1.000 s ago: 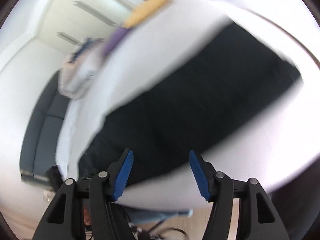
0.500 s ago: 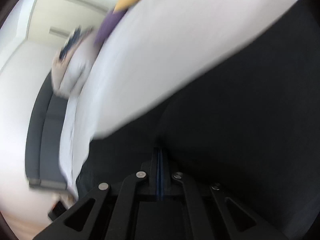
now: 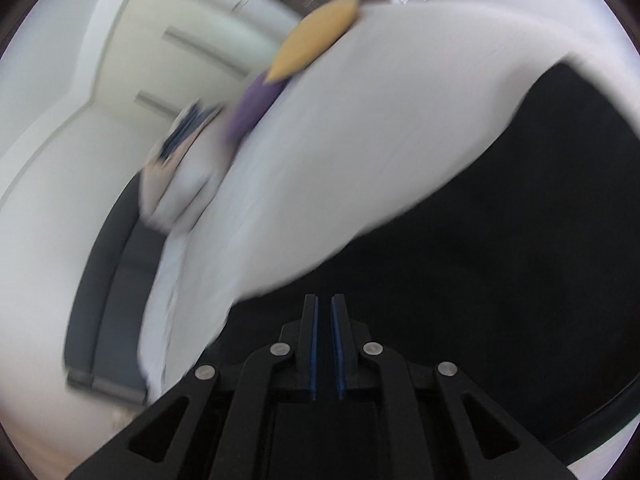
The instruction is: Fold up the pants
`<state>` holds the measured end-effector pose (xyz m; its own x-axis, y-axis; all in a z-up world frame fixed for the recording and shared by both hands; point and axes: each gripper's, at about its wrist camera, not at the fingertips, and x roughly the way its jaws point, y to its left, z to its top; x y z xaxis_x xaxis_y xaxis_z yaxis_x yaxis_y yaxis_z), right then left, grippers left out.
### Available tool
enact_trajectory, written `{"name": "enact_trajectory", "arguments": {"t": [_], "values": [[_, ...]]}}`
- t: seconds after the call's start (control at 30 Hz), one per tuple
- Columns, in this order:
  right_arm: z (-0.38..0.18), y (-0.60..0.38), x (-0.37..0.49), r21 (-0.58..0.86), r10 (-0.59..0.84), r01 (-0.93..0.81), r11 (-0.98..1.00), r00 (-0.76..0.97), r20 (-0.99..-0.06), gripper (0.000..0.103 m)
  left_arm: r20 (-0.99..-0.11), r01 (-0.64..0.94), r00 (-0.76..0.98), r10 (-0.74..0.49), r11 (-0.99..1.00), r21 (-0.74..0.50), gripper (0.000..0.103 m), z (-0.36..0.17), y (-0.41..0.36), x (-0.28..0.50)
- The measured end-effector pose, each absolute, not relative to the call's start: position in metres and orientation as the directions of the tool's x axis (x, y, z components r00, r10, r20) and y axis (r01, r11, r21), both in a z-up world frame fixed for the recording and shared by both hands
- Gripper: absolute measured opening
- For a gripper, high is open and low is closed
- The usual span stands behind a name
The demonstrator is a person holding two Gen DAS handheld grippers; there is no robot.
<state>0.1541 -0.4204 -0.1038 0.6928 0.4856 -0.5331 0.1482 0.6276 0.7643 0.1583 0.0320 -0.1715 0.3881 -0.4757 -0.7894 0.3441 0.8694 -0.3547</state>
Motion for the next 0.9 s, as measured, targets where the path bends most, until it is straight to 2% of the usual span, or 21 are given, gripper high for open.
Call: {"name": "enact_trajectory", "arguments": {"t": [0.1,0.13,0.17,0.27,0.5,0.53,0.6,0.67,0.73,0.9], "values": [[-0.130,-0.410,0.155,0.722,0.475,0.204,0.661,0.631,-0.613,0.010,-0.795,0.351,0.392,-0.463,0.874,-0.335,0.012,-0.170,0.026,0.157],[-0.139,-0.423,0.150,0.712,0.449,0.244,0.659,0.632,-0.632,0.004,-0.795,0.350,0.393,-0.462,0.875,-0.335,0.013,-0.168,0.025,0.158],[-0.144,-0.435,0.144,0.721,0.438,0.261,0.642,0.647,-0.624,0.000,-0.793,0.347,0.394,-0.464,0.875,-0.338,0.012,-0.169,0.024,0.158],[-0.147,-0.490,0.124,0.759,0.362,0.330,0.561,0.726,-0.584,0.000,-0.792,0.342,0.399,-0.463,0.876,-0.339,0.012,-0.170,0.019,0.156],[-0.134,-0.602,0.047,0.750,0.042,0.466,0.468,0.837,-0.546,0.000,-0.781,0.337,0.407,-0.474,0.873,-0.354,0.012,-0.172,0.022,0.154],[-0.126,-0.612,0.030,0.712,-0.046,0.522,0.470,0.820,-0.571,0.000,-0.779,0.334,0.410,-0.476,0.872,-0.357,0.012,-0.171,0.025,0.154],[-0.121,-0.628,0.003,0.700,-0.136,0.590,0.402,0.795,-0.591,0.006,-0.773,0.331,0.415,-0.479,0.871,-0.362,0.012,-0.172,0.027,0.153],[-0.115,-0.628,-0.014,0.762,-0.130,0.547,0.348,0.833,-0.538,0.007,-0.768,0.327,0.423,-0.482,0.871,-0.366,0.013,-0.172,0.029,0.152],[-0.099,-0.600,-0.008,0.765,-0.078,0.486,0.422,0.861,-0.503,0.009,-0.761,0.314,0.437,-0.480,0.874,-0.371,0.013,-0.172,0.031,0.150],[-0.097,-0.475,0.071,0.798,0.326,0.222,0.561,0.827,-0.459,0.009,-0.733,0.350,0.445,-0.514,0.853,-0.386,0.013,-0.152,0.019,0.142]]}}
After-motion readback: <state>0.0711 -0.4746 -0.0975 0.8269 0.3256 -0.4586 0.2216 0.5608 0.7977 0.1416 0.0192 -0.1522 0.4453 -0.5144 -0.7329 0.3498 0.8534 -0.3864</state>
